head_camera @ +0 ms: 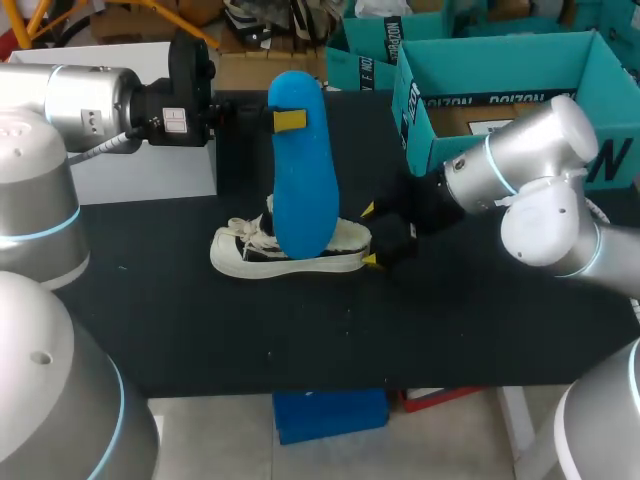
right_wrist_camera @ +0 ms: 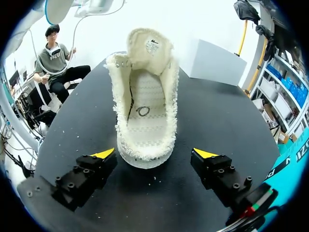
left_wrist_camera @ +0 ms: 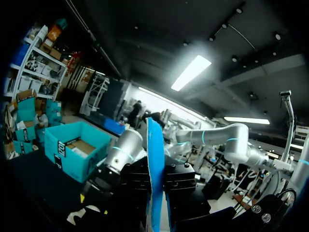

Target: Take the shoe out of the shoebox, open the shoe tongue, remove and reinsert the insole, then place the shoe into the shoebox

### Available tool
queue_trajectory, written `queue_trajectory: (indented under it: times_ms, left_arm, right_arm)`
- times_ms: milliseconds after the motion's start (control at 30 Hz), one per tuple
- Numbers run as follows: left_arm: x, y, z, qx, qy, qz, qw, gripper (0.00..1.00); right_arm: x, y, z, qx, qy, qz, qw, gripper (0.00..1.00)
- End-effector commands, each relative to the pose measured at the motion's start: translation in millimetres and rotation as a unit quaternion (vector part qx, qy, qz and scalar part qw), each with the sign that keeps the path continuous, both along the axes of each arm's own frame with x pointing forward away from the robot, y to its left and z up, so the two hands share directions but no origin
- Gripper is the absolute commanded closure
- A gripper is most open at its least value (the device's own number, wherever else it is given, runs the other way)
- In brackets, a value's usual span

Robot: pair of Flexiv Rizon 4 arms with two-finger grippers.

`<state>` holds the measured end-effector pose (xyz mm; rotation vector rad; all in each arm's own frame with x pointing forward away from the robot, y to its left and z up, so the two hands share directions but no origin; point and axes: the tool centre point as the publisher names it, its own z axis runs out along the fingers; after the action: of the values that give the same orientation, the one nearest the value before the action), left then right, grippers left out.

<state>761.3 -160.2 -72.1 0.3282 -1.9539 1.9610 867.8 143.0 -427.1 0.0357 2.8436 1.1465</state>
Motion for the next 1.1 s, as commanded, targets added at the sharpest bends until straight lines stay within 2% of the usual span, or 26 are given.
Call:
queue_trajectory:
  times_ms: [33, 600, 867, 1100]
  left_arm:
    - [-1.0, -1, 0, 0.002, 0.0, 0.002, 1.0, 1.0]
    - [-1.0, -1, 0, 0.002, 0.0, 0.002, 1.0, 1.0]
    - [-1.0, -1, 0, 0.002, 0.0, 0.002, 1.0, 1.0]
    - [-1.0, -1, 0, 0.002, 0.0, 0.002, 1.0, 1.0]
  right_arm:
    - [2.6, 1, 4, -0.008, 0.002, 0.002, 1.0, 0.0]
    - [7.2, -3, 33, -0.112, 0.011, 0.01, 0.994, 0.0]
    - [13.7, 0, 46, -0.172, 0.01, 0.007, 0.985, 0.0]
    - [19.0, 5, 54, -0.248, 0.006, 0.014, 0.969, 0.0]
